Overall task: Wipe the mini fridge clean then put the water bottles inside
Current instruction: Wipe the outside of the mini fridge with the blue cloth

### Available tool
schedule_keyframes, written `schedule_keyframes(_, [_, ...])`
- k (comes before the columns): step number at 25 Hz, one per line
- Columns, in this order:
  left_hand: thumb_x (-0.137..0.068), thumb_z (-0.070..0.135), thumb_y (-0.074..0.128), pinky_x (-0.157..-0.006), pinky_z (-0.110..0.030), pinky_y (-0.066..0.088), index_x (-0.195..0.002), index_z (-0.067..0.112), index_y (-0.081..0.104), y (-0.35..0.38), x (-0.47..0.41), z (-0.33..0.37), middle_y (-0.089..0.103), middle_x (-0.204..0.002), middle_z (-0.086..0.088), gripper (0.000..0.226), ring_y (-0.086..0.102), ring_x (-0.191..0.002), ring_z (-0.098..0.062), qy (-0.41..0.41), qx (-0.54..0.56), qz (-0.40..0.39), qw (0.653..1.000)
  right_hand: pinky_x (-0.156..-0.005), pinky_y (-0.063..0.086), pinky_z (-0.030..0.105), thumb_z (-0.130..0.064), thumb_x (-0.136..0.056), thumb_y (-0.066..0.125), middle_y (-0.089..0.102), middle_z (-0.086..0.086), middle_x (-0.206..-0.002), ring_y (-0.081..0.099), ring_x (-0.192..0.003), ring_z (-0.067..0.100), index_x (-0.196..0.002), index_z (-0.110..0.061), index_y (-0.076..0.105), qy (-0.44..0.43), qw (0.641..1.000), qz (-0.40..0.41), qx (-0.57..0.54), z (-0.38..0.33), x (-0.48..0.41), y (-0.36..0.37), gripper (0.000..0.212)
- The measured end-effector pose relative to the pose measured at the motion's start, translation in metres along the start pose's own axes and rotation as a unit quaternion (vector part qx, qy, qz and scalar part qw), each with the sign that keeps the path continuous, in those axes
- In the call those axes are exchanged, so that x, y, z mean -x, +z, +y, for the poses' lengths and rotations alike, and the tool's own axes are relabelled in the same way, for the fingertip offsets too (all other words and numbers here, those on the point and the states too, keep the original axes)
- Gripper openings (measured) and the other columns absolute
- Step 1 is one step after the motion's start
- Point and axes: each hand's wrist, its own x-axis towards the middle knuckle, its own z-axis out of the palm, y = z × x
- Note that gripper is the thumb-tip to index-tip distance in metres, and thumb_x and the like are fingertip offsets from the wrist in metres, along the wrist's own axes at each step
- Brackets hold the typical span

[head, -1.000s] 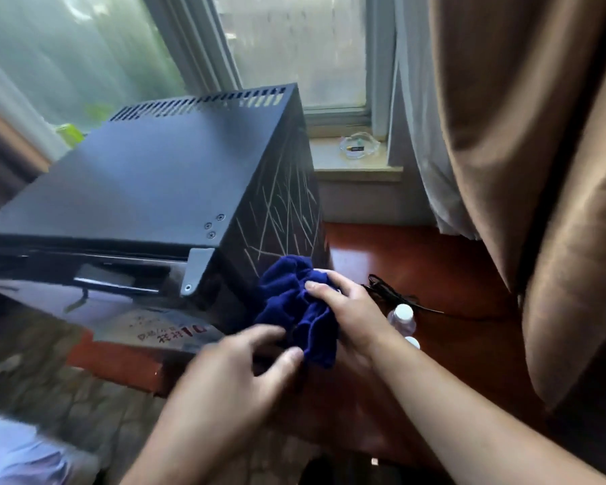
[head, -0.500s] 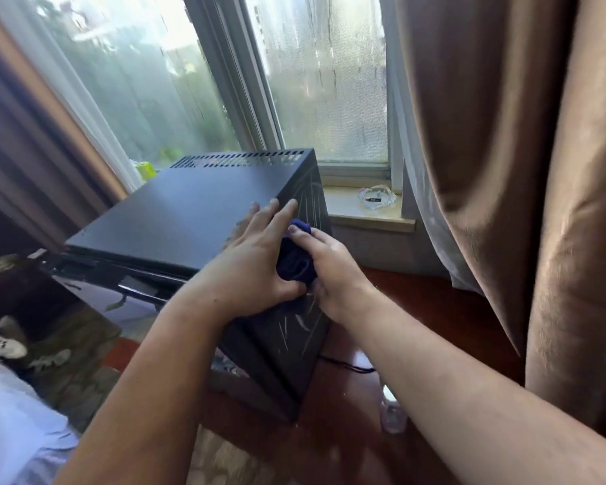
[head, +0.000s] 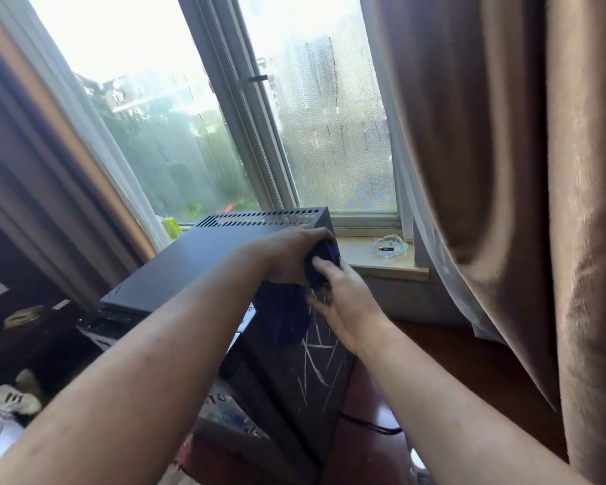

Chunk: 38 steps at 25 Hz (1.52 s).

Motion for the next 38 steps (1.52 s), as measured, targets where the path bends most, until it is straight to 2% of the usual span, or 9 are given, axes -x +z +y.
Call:
schedule_keyframes(3, [-0.076, 0.037, 0.081, -0.097, -0.039, 0.050, -0.139, 0.031, 0.050, 0.011, -0.018, -0.002, 0.056, -0.132, 0.004, 0.071, 0.056, -0.122, -0.023, 0.056, -0.131, -0.034, 0.989, -0.103, 0.053, 0.046, -0.047, -0.090, 0.067, 0.065, -0.005, -0.122, 0.062, -0.104, 0.014, -0.119, -0.036, 0.062, 0.016, 0.975, 0.085, 0.205, 0.014, 0.001, -0.024, 0.031])
schedule_keyframes(5, [-0.078, 0.041, 0.077, -0.094, -0.043, 0.052, -0.138, 0.034, 0.050, 0.013, -0.032, -0.003, 0.058, -0.131, 0.006, 0.066, 0.056, -0.121, -0.023, 0.102, -0.197, -0.040, 0.974, -0.109, 0.044, 0.037, -0.052, -0.083, 0.072, 0.048, -0.004, -0.132, 0.054, -0.117, 0.014, -0.130, -0.036, 0.056, 0.005, 0.948, 0.130, 0.290, 0.016, 0.003, -0.040, 0.052])
schedule_keyframes(11, [-0.080, 0.047, 0.074, -0.095, -0.044, 0.052, -0.139, 0.037, 0.049, 0.025, -0.088, 0.009, 0.062, -0.134, 0.010, 0.066, 0.059, -0.125, -0.021, 0.170, -0.341, -0.113, 0.918, -0.110, 0.046, 0.040, -0.048, -0.081, 0.076, 0.049, -0.002, -0.143, 0.055, -0.129, 0.018, -0.150, -0.041, 0.037, -0.018, 0.926, 0.106, 0.362, 0.018, 0.005, -0.074, 0.079])
schedule_keyframes(21, [-0.084, 0.024, 0.070, -0.117, -0.031, 0.033, -0.142, 0.033, 0.056, 0.011, -0.016, 0.005, 0.058, -0.145, 0.013, 0.061, 0.050, -0.137, -0.015, 0.172, -0.189, -0.133, 0.958, -0.119, 0.038, 0.035, -0.060, -0.075, 0.073, 0.036, -0.014, -0.162, 0.042, -0.144, 0.006, -0.159, -0.037, 0.023, -0.058, 0.911, -0.029, 0.407, 0.027, -0.008, -0.086, 0.101])
schedule_keyframes(26, [-0.080, 0.024, 0.068, -0.123, -0.028, 0.021, -0.144, 0.037, 0.052, 0.019, 0.041, 0.008, 0.039, -0.159, 0.019, 0.067, 0.026, -0.152, -0.006, 0.226, -0.241, -0.125, 0.935, -0.116, 0.040, 0.030, -0.054, -0.072, 0.077, 0.038, -0.014, -0.158, 0.044, -0.142, 0.005, -0.160, -0.042, 0.015, -0.070, 0.916, -0.076, 0.387, 0.054, 0.007, -0.067, 0.108])
schedule_keyframes(29, [-0.070, 0.024, 0.072, -0.120, -0.027, 0.033, -0.140, 0.038, 0.056, 0.014, 0.059, 0.001, 0.046, -0.156, 0.018, 0.073, 0.038, -0.147, -0.004, 0.223, -0.255, -0.096, 0.936, -0.112, 0.031, 0.014, -0.042, -0.072, 0.084, 0.037, -0.015, -0.151, 0.037, -0.141, -0.001, -0.161, -0.039, 0.010, -0.096, 0.904, -0.054, 0.414, 0.051, 0.012, -0.054, 0.116])
schedule_keyframes(31, [-0.070, 0.030, 0.074, -0.117, -0.028, 0.036, -0.140, 0.038, 0.056, 0.008, 0.076, -0.009, 0.050, -0.154, 0.018, 0.074, 0.041, -0.146, -0.003, 0.214, -0.252, -0.076, 0.941, -0.113, 0.035, 0.017, -0.040, -0.067, 0.087, 0.041, -0.016, -0.147, 0.041, -0.138, -0.002, -0.160, -0.044, 0.005, -0.100, 0.906, -0.043, 0.410, 0.048, 0.008, -0.049, 0.124])
schedule_keyframes(35, [-0.083, 0.051, 0.060, -0.117, -0.029, 0.027, -0.145, 0.038, 0.050, -0.004, 0.126, -0.028, 0.048, -0.155, 0.019, 0.065, 0.041, -0.145, -0.003, 0.200, -0.266, -0.047, 0.942, -0.105, 0.044, 0.016, -0.037, -0.060, 0.088, 0.057, -0.016, -0.135, 0.054, -0.129, 0.004, -0.146, -0.046, 0.035, -0.103, 0.882, -0.051, 0.456, 0.047, -0.015, -0.050, 0.102])
schedule_keyframes(38, [-0.087, 0.057, 0.054, -0.121, -0.028, 0.030, -0.151, 0.034, 0.044, -0.018, 0.136, -0.027, 0.041, -0.161, 0.015, 0.069, 0.041, -0.147, -0.008, 0.191, -0.288, -0.031, 0.938, -0.101, 0.053, 0.036, -0.041, -0.055, 0.084, 0.066, -0.008, -0.121, 0.062, -0.116, 0.010, -0.131, -0.042, 0.051, -0.102, 0.892, -0.052, 0.438, 0.051, -0.029, -0.046, 0.082])
